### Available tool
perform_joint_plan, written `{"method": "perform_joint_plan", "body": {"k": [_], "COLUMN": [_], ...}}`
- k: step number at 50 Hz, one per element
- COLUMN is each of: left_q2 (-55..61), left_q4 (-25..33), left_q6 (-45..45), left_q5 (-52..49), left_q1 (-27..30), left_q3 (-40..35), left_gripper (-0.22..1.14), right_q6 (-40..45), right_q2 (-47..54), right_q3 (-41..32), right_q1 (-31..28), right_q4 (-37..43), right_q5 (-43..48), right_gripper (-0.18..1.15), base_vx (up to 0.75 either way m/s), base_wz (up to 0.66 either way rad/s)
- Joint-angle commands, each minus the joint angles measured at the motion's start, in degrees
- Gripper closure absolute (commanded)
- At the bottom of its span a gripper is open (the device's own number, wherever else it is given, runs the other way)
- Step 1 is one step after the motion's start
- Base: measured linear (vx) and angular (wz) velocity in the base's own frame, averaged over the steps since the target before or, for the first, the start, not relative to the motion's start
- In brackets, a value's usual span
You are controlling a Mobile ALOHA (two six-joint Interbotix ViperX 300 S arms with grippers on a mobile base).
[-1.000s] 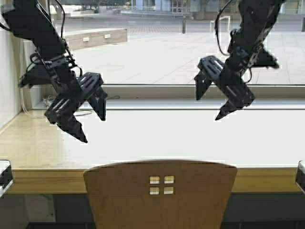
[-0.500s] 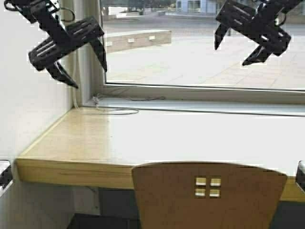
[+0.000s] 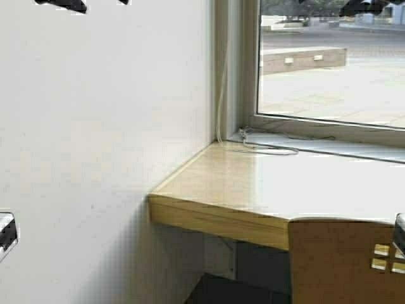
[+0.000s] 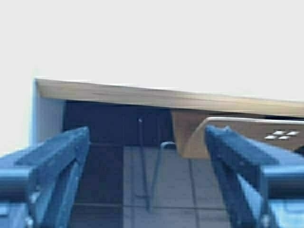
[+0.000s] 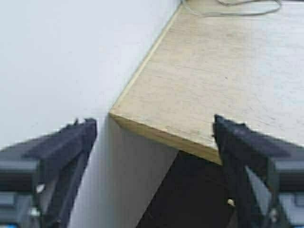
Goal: Push the chairs under the table
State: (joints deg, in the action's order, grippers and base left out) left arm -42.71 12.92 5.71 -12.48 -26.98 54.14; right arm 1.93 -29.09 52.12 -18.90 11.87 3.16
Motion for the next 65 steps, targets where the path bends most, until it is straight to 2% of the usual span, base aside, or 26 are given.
{"method": "perform_joint_plan", "body": {"k": [1,7,22,36,65], "left_q2": [-4.92,-10.46,-25.66,-24.70,-22.24], "left_q4": [-6.42,-11.07,-10.28,-10.90,-13.97], "left_q6": [0.09,-0.09,-1.58,-4.83,-5.54], "left_q5": [0.26,-0.26,-0.09,-0.09,-1.32], "left_q1": [1.05,3.87,6.59,9.49,9.58], "left_q3": [1.41,5.01,9.49,9.67,10.02], "left_gripper": [-0.10,-0.10,-0.10,-0.10,-0.10], "right_q6": [-0.09,-0.35,-0.26,-0.09,0.44], "right_q2": [-0.44,-0.53,-2.29,-2.64,-4.22], "right_q3": [-0.70,0.18,-1.58,-1.41,-0.79], "right_q1": [0.18,0.18,0.18,0.18,-0.26], "right_q4": [-2.29,-2.81,-7.47,-9.67,-9.14], "right_q5": [0.18,-0.09,-3.60,-3.60,-4.13], "right_gripper": [-0.06,-0.06,-0.06,-0.06,-0.06], "base_vx": [-0.15,-0.17,-0.23,-0.29,-0.33], "base_wz": [0.35,0.29,0.13,0.06,0.18]}}
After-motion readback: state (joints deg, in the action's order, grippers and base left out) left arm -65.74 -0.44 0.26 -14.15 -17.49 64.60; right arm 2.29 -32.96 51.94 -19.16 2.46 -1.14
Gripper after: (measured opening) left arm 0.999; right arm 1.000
